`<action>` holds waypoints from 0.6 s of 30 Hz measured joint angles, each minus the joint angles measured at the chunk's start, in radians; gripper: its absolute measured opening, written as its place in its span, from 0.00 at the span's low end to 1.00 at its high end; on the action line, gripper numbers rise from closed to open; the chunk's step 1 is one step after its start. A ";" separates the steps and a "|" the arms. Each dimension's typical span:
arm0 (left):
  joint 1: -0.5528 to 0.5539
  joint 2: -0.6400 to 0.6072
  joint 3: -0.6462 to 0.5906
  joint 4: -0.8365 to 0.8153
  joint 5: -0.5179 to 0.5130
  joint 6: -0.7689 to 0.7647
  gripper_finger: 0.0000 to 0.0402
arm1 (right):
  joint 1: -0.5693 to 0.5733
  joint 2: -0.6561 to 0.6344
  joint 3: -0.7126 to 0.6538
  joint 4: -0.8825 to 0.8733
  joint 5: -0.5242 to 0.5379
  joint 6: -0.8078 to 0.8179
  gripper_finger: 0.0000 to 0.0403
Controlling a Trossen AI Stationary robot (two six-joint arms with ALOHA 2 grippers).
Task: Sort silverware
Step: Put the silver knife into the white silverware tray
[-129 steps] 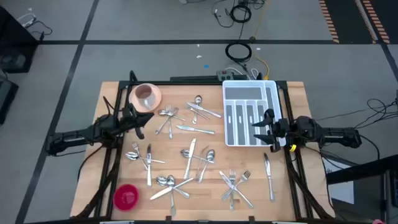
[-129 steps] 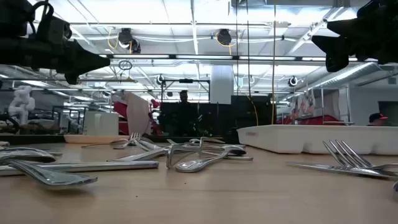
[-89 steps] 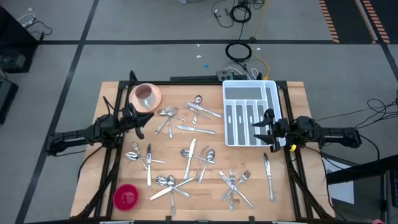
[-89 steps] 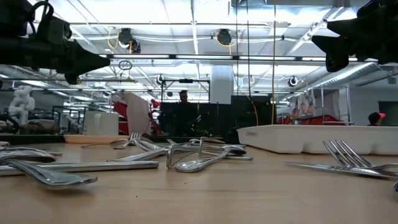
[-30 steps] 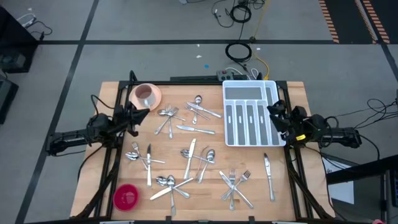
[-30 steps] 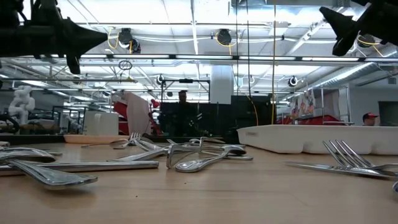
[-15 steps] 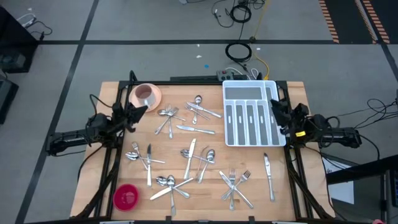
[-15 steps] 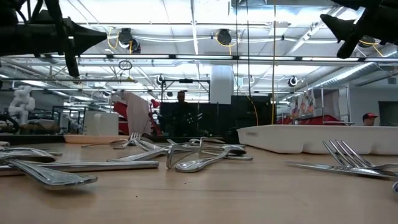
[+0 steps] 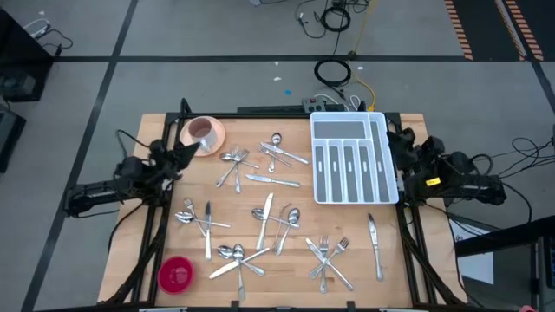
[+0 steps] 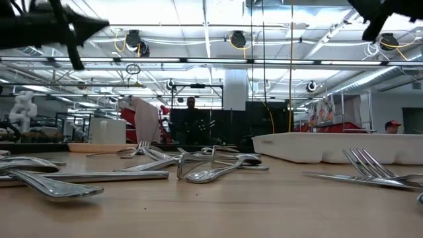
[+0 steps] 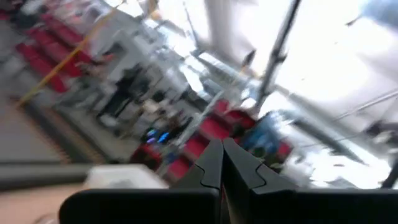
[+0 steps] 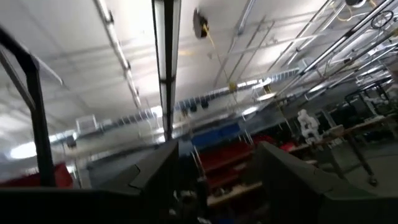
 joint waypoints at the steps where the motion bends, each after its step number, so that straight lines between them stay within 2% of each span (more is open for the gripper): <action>1: 0.000 -0.001 0.021 0.006 0.007 0.000 0.02 | 0.000 0.022 0.042 -0.047 0.001 -0.023 0.52; 7: 0.000 0.015 0.177 0.003 -0.023 0.009 0.02 | 0.000 0.200 0.340 -0.325 0.002 -0.102 0.54; 10: 0.000 0.047 0.264 -0.008 -0.013 0.036 0.02 | 0.000 0.312 0.521 -0.579 0.005 -0.147 0.55; 14: 0.000 0.120 0.392 -0.006 0.022 0.174 0.02 | 0.000 0.498 0.740 -0.921 0.018 -0.156 0.54; 18: 0.000 0.244 0.519 -0.037 0.053 0.271 0.02 | 0.000 0.695 0.935 -1.325 -0.014 -0.076 0.54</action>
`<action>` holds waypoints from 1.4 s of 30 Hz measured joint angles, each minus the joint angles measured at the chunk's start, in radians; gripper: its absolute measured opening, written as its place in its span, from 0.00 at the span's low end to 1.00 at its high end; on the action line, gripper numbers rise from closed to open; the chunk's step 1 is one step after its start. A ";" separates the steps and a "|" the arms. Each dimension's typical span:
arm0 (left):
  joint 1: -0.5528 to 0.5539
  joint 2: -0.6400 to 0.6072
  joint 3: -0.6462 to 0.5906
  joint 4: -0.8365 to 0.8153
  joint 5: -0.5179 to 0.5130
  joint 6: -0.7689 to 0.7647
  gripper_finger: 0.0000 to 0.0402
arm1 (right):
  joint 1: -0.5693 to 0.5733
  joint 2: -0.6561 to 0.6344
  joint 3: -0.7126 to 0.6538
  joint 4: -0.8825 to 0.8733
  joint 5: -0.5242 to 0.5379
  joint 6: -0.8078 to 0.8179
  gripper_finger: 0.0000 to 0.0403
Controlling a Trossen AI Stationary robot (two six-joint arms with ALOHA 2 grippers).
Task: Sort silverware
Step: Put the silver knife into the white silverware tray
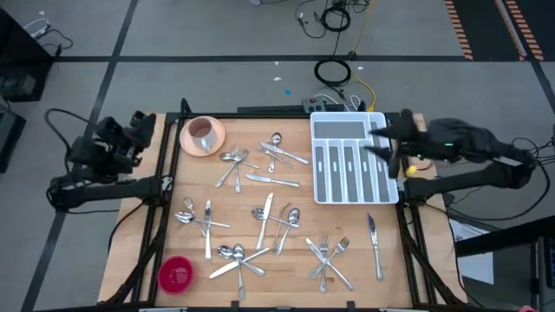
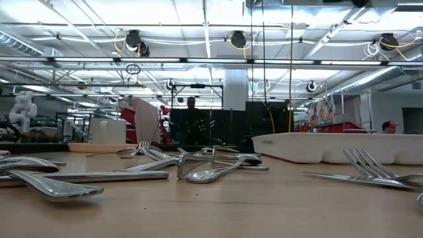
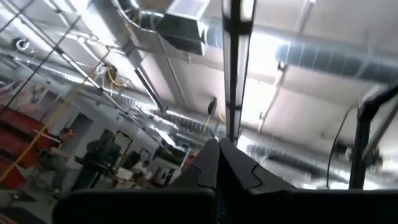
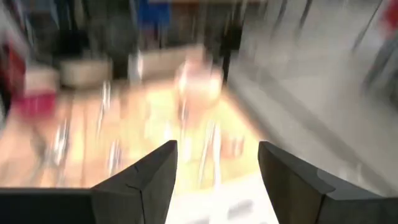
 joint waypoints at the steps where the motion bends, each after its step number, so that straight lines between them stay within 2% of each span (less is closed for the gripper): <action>1: 0.000 0.034 0.032 -0.031 0.008 0.018 0.02 | 0.000 0.050 0.037 -0.098 -0.027 0.031 0.54; 4: 0.000 0.129 0.120 -0.190 0.021 0.028 0.02 | 0.022 0.185 0.102 -0.344 -0.138 0.123 0.54; 7: 0.000 0.210 0.172 -0.329 0.013 0.026 0.02 | 0.074 0.295 0.095 -0.541 -0.238 0.215 0.54; 9: 0.000 0.250 0.179 -0.346 -0.005 0.019 0.02 | 0.114 0.347 0.066 -0.644 -0.313 0.308 0.54; 11: 0.000 0.281 0.179 -0.329 -0.024 0.018 0.02 | 0.148 0.378 0.019 -0.680 -0.366 0.469 0.54; 16: 0.000 0.309 0.179 -0.296 -0.029 0.018 0.02 | 0.262 0.388 -0.147 -0.592 -0.460 1.009 0.53; 19: 0.000 0.309 0.179 -0.295 -0.029 0.007 0.02 | 0.368 0.380 -0.236 -0.447 -0.505 1.333 0.53; 22: 0.000 0.308 0.179 -0.296 -0.030 -0.054 0.02 | 0.489 0.387 -0.304 -0.249 -0.479 1.601 0.53; 25: 0.000 0.307 0.179 -0.298 -0.030 -0.061 0.02 | 0.595 0.427 -0.346 -0.099 -0.424 1.795 0.53; 29: 0.000 0.307 0.179 -0.317 -0.031 -0.061 0.02 | 0.718 0.522 -0.358 -0.094 -0.427 1.955 0.53; 33: 0.000 0.307 0.179 -0.316 -0.031 -0.061 0.02 | 0.793 0.601 -0.358 -0.030 -0.426 2.065 0.53; 37: 0.000 0.307 0.179 -0.316 -0.032 -0.061 0.02 | 0.814 0.675 -0.358 0.042 -0.432 2.073 0.53; 42: 0.000 0.308 0.179 -0.315 -0.032 -0.061 0.02 | 0.812 0.774 -0.358 0.042 -0.435 2.066 0.53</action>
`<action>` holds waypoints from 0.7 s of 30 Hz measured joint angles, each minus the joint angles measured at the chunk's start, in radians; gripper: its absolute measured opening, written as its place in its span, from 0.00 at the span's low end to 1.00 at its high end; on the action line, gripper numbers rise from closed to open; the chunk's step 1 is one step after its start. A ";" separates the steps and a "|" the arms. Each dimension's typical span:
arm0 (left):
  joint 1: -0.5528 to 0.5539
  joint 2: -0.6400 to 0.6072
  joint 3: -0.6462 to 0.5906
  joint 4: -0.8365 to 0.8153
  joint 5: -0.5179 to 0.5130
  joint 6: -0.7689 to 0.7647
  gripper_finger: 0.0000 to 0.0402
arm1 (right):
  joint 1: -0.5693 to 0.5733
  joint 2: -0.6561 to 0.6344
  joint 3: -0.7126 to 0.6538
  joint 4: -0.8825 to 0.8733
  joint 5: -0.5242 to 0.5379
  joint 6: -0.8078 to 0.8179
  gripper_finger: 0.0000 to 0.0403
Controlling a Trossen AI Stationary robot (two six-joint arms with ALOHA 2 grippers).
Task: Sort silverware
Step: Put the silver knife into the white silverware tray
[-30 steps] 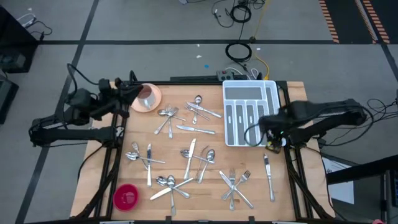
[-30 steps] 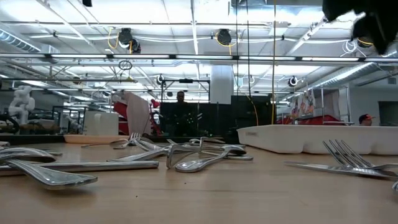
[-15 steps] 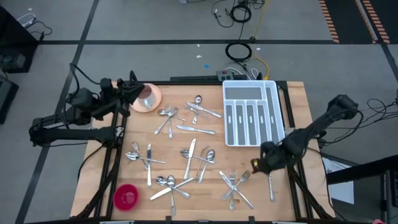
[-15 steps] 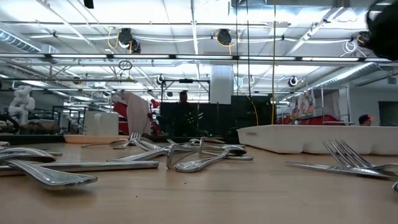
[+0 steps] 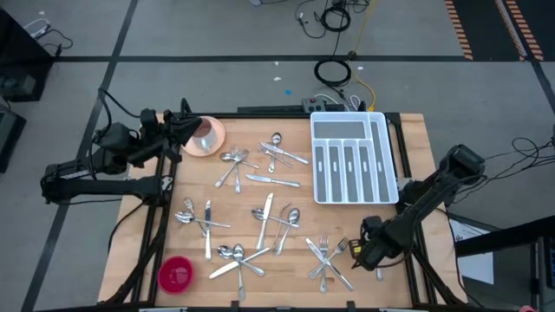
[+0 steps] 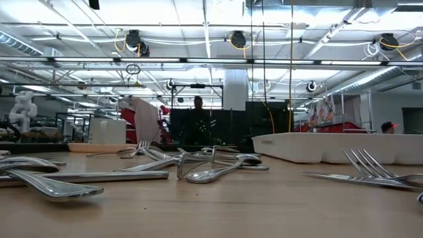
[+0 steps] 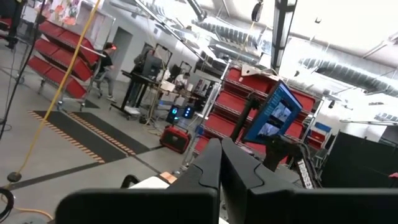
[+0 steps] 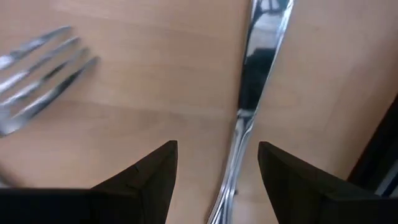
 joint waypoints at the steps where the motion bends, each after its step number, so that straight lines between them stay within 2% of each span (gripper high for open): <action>1: 0.000 0.000 0.000 0.001 0.000 0.000 0.02 | 0.000 0.016 0.000 0.000 -0.007 -0.004 0.53; 6: 0.000 0.000 0.000 0.002 0.000 0.000 0.02 | 0.007 0.067 -0.014 0.001 -0.070 0.011 0.54; 21: 0.000 0.006 0.000 0.000 0.000 0.000 0.02 | -0.006 0.059 -0.120 0.177 -0.101 0.041 0.51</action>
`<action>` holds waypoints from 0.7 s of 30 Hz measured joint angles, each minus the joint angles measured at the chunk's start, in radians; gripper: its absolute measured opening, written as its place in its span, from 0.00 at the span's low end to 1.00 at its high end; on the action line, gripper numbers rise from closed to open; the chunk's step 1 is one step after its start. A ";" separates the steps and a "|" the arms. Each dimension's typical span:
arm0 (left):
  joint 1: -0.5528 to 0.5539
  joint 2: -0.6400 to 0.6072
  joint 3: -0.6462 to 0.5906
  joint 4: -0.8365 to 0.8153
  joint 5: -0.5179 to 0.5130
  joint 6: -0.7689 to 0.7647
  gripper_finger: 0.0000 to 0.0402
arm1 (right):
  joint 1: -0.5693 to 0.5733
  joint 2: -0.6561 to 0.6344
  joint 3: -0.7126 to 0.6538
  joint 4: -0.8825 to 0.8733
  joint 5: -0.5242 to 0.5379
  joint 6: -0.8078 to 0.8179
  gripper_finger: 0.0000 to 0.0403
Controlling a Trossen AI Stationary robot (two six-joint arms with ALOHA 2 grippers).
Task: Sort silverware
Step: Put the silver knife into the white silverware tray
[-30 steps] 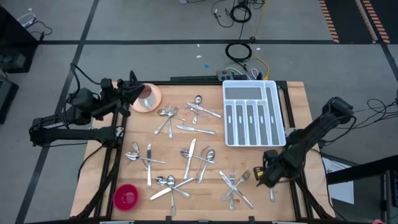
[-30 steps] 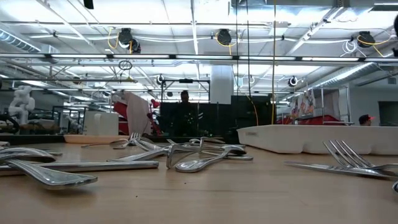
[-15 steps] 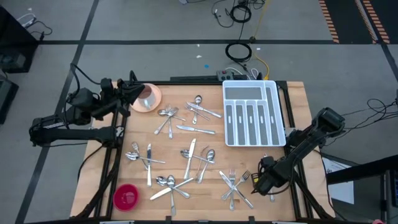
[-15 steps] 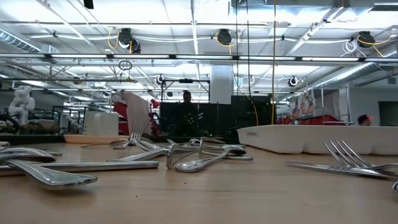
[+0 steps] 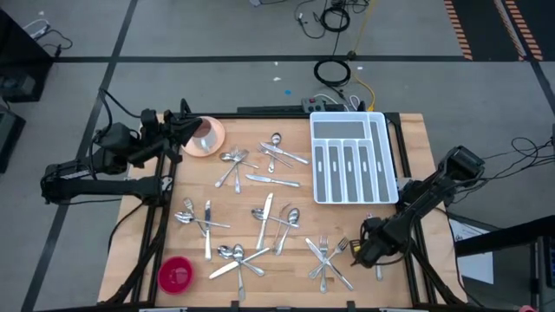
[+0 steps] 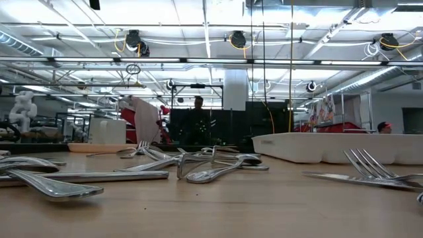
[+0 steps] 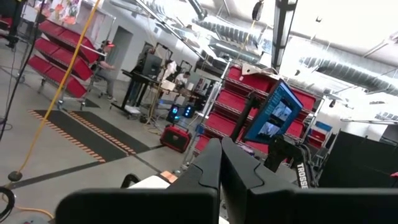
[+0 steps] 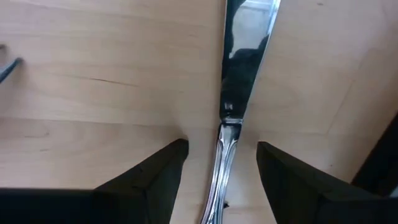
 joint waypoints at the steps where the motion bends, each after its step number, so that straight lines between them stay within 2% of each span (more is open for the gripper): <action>1: 0.000 0.000 0.000 0.000 0.000 0.000 0.02 | -0.003 0.000 0.000 -0.003 0.000 0.000 0.50; 9: 0.000 0.000 0.000 0.000 0.000 0.000 0.02 | -0.010 0.000 -0.003 0.020 0.008 -0.005 0.33; 16: 0.000 0.000 0.000 0.000 0.000 0.000 0.02 | -0.018 0.000 -0.003 0.035 0.010 -0.017 0.05; 21: 0.000 0.000 0.000 0.000 0.000 0.000 0.02 | -0.024 -0.006 -0.003 0.033 0.010 -0.029 0.02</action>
